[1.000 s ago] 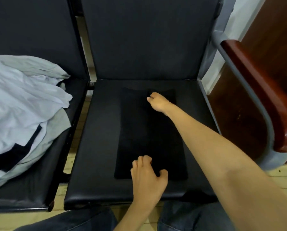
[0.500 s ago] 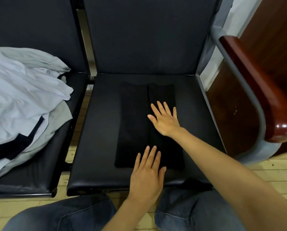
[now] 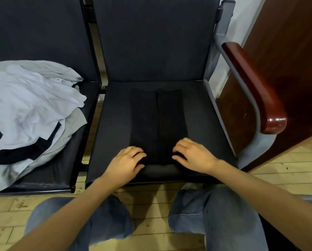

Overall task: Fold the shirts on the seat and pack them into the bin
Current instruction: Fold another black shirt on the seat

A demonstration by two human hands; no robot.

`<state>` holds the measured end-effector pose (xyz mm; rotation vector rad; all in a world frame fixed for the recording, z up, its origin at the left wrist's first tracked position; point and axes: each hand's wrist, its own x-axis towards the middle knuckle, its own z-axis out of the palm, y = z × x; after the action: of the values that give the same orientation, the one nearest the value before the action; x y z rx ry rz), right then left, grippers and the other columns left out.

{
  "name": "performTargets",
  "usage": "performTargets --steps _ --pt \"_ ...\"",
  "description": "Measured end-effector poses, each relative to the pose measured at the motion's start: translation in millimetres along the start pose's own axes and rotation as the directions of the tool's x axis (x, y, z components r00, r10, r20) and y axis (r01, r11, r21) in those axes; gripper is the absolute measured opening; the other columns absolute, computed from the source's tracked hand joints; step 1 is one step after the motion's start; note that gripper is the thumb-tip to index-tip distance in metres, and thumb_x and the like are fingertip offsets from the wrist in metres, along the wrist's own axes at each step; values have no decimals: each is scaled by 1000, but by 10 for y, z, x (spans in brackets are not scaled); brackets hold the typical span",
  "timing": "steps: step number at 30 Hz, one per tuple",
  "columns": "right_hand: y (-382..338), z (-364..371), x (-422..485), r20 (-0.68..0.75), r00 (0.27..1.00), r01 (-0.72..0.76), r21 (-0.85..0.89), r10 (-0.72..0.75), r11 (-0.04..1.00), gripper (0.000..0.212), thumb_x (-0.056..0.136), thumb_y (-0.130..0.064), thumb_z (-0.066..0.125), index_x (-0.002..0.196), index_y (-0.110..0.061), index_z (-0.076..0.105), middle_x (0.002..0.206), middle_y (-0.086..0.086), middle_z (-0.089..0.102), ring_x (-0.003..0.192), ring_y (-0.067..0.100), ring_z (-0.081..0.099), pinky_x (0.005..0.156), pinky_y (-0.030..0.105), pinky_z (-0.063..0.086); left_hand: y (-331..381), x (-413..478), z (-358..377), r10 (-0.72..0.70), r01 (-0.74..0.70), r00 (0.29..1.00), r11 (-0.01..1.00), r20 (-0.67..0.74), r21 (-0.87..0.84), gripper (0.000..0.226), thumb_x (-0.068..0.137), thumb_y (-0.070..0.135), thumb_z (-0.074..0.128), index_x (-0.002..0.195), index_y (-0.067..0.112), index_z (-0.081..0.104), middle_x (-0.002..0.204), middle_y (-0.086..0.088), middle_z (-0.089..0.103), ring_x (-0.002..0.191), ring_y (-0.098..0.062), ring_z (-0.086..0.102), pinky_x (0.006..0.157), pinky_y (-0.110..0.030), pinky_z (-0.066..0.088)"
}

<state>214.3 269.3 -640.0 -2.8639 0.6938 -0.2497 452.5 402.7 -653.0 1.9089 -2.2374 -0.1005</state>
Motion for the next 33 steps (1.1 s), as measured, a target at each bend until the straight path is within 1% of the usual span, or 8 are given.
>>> performTargets --steps 7,10,12,14,18,21,27,33 --pt "-125 68 -199 94 995 63 -232 -42 971 33 78 -16 77 108 -5 69 104 11 69 91 26 69 56 32 54 15 4 5 34 -30 998 995 -43 97 30 64 13 86 92 12 74 93 -2 71 81 -18 70 51 -26 54" --pt "-215 20 -137 186 982 39 -288 15 957 34 95 -7 48 128 -5 53 125 13 57 112 29 56 73 36 47 82 78 -65 11 -9 1000 995 -24 96 16 74 11 75 89 13 75 90 -3 71 83 -22 68 76 -33 53" --pt "-296 -61 -88 135 985 -78 -230 111 970 32 98 -12 41 127 -10 53 124 8 56 112 24 54 77 34 44 105 136 -125 -52 51 998 996 17 72 21 88 16 59 104 14 72 103 -2 69 102 -21 62 99 -35 40" --pt "-329 -171 -48 80 977 -192 -75 198 978 28 98 -19 44 121 -12 57 117 5 59 109 21 55 81 33 44 118 147 -202 -75 72 996 996 46 45 27 93 22 49 113 17 67 110 1 67 111 -17 56 105 -30 30" --pt "-390 -510 -112 92 963 -269 239 254 933 11 92 -21 54 101 -19 59 94 0 62 87 18 59 73 33 48 170 0 -512 -112 124 991 972 71 -198 17 89 23 56 102 19 66 113 5 63 102 -17 59 93 -30 42" --pt "-452 -808 -180 182 957 -285 421 227 861 9 90 -21 56 85 -29 55 77 -2 62 68 19 59 62 31 44 215 -139 -808 -130 241 956 857 262 -455 9 89 25 56 95 26 62 105 0 66 93 -27 62 86 -42 47" --pt "-454 -1071 -39 318 931 -327 516 178 792 9 91 -15 55 87 -18 63 89 -1 67 87 14 63 82 36 50 168 -76 -1183 -59 289 919 775 390 -563 10 92 19 50 86 22 57 83 -12 64 80 -27 57 82 -36 42" --pt "-116 -913 624 352 909 -363 403 224 840 14 93 -18 51 83 -26 57 77 -7 59 65 3 53 60 21 39 -189 615 -994 -214 390 905 766 368 -511 11 92 21 52 85 24 60 81 -10 65 76 -20 57 76 -34 41"
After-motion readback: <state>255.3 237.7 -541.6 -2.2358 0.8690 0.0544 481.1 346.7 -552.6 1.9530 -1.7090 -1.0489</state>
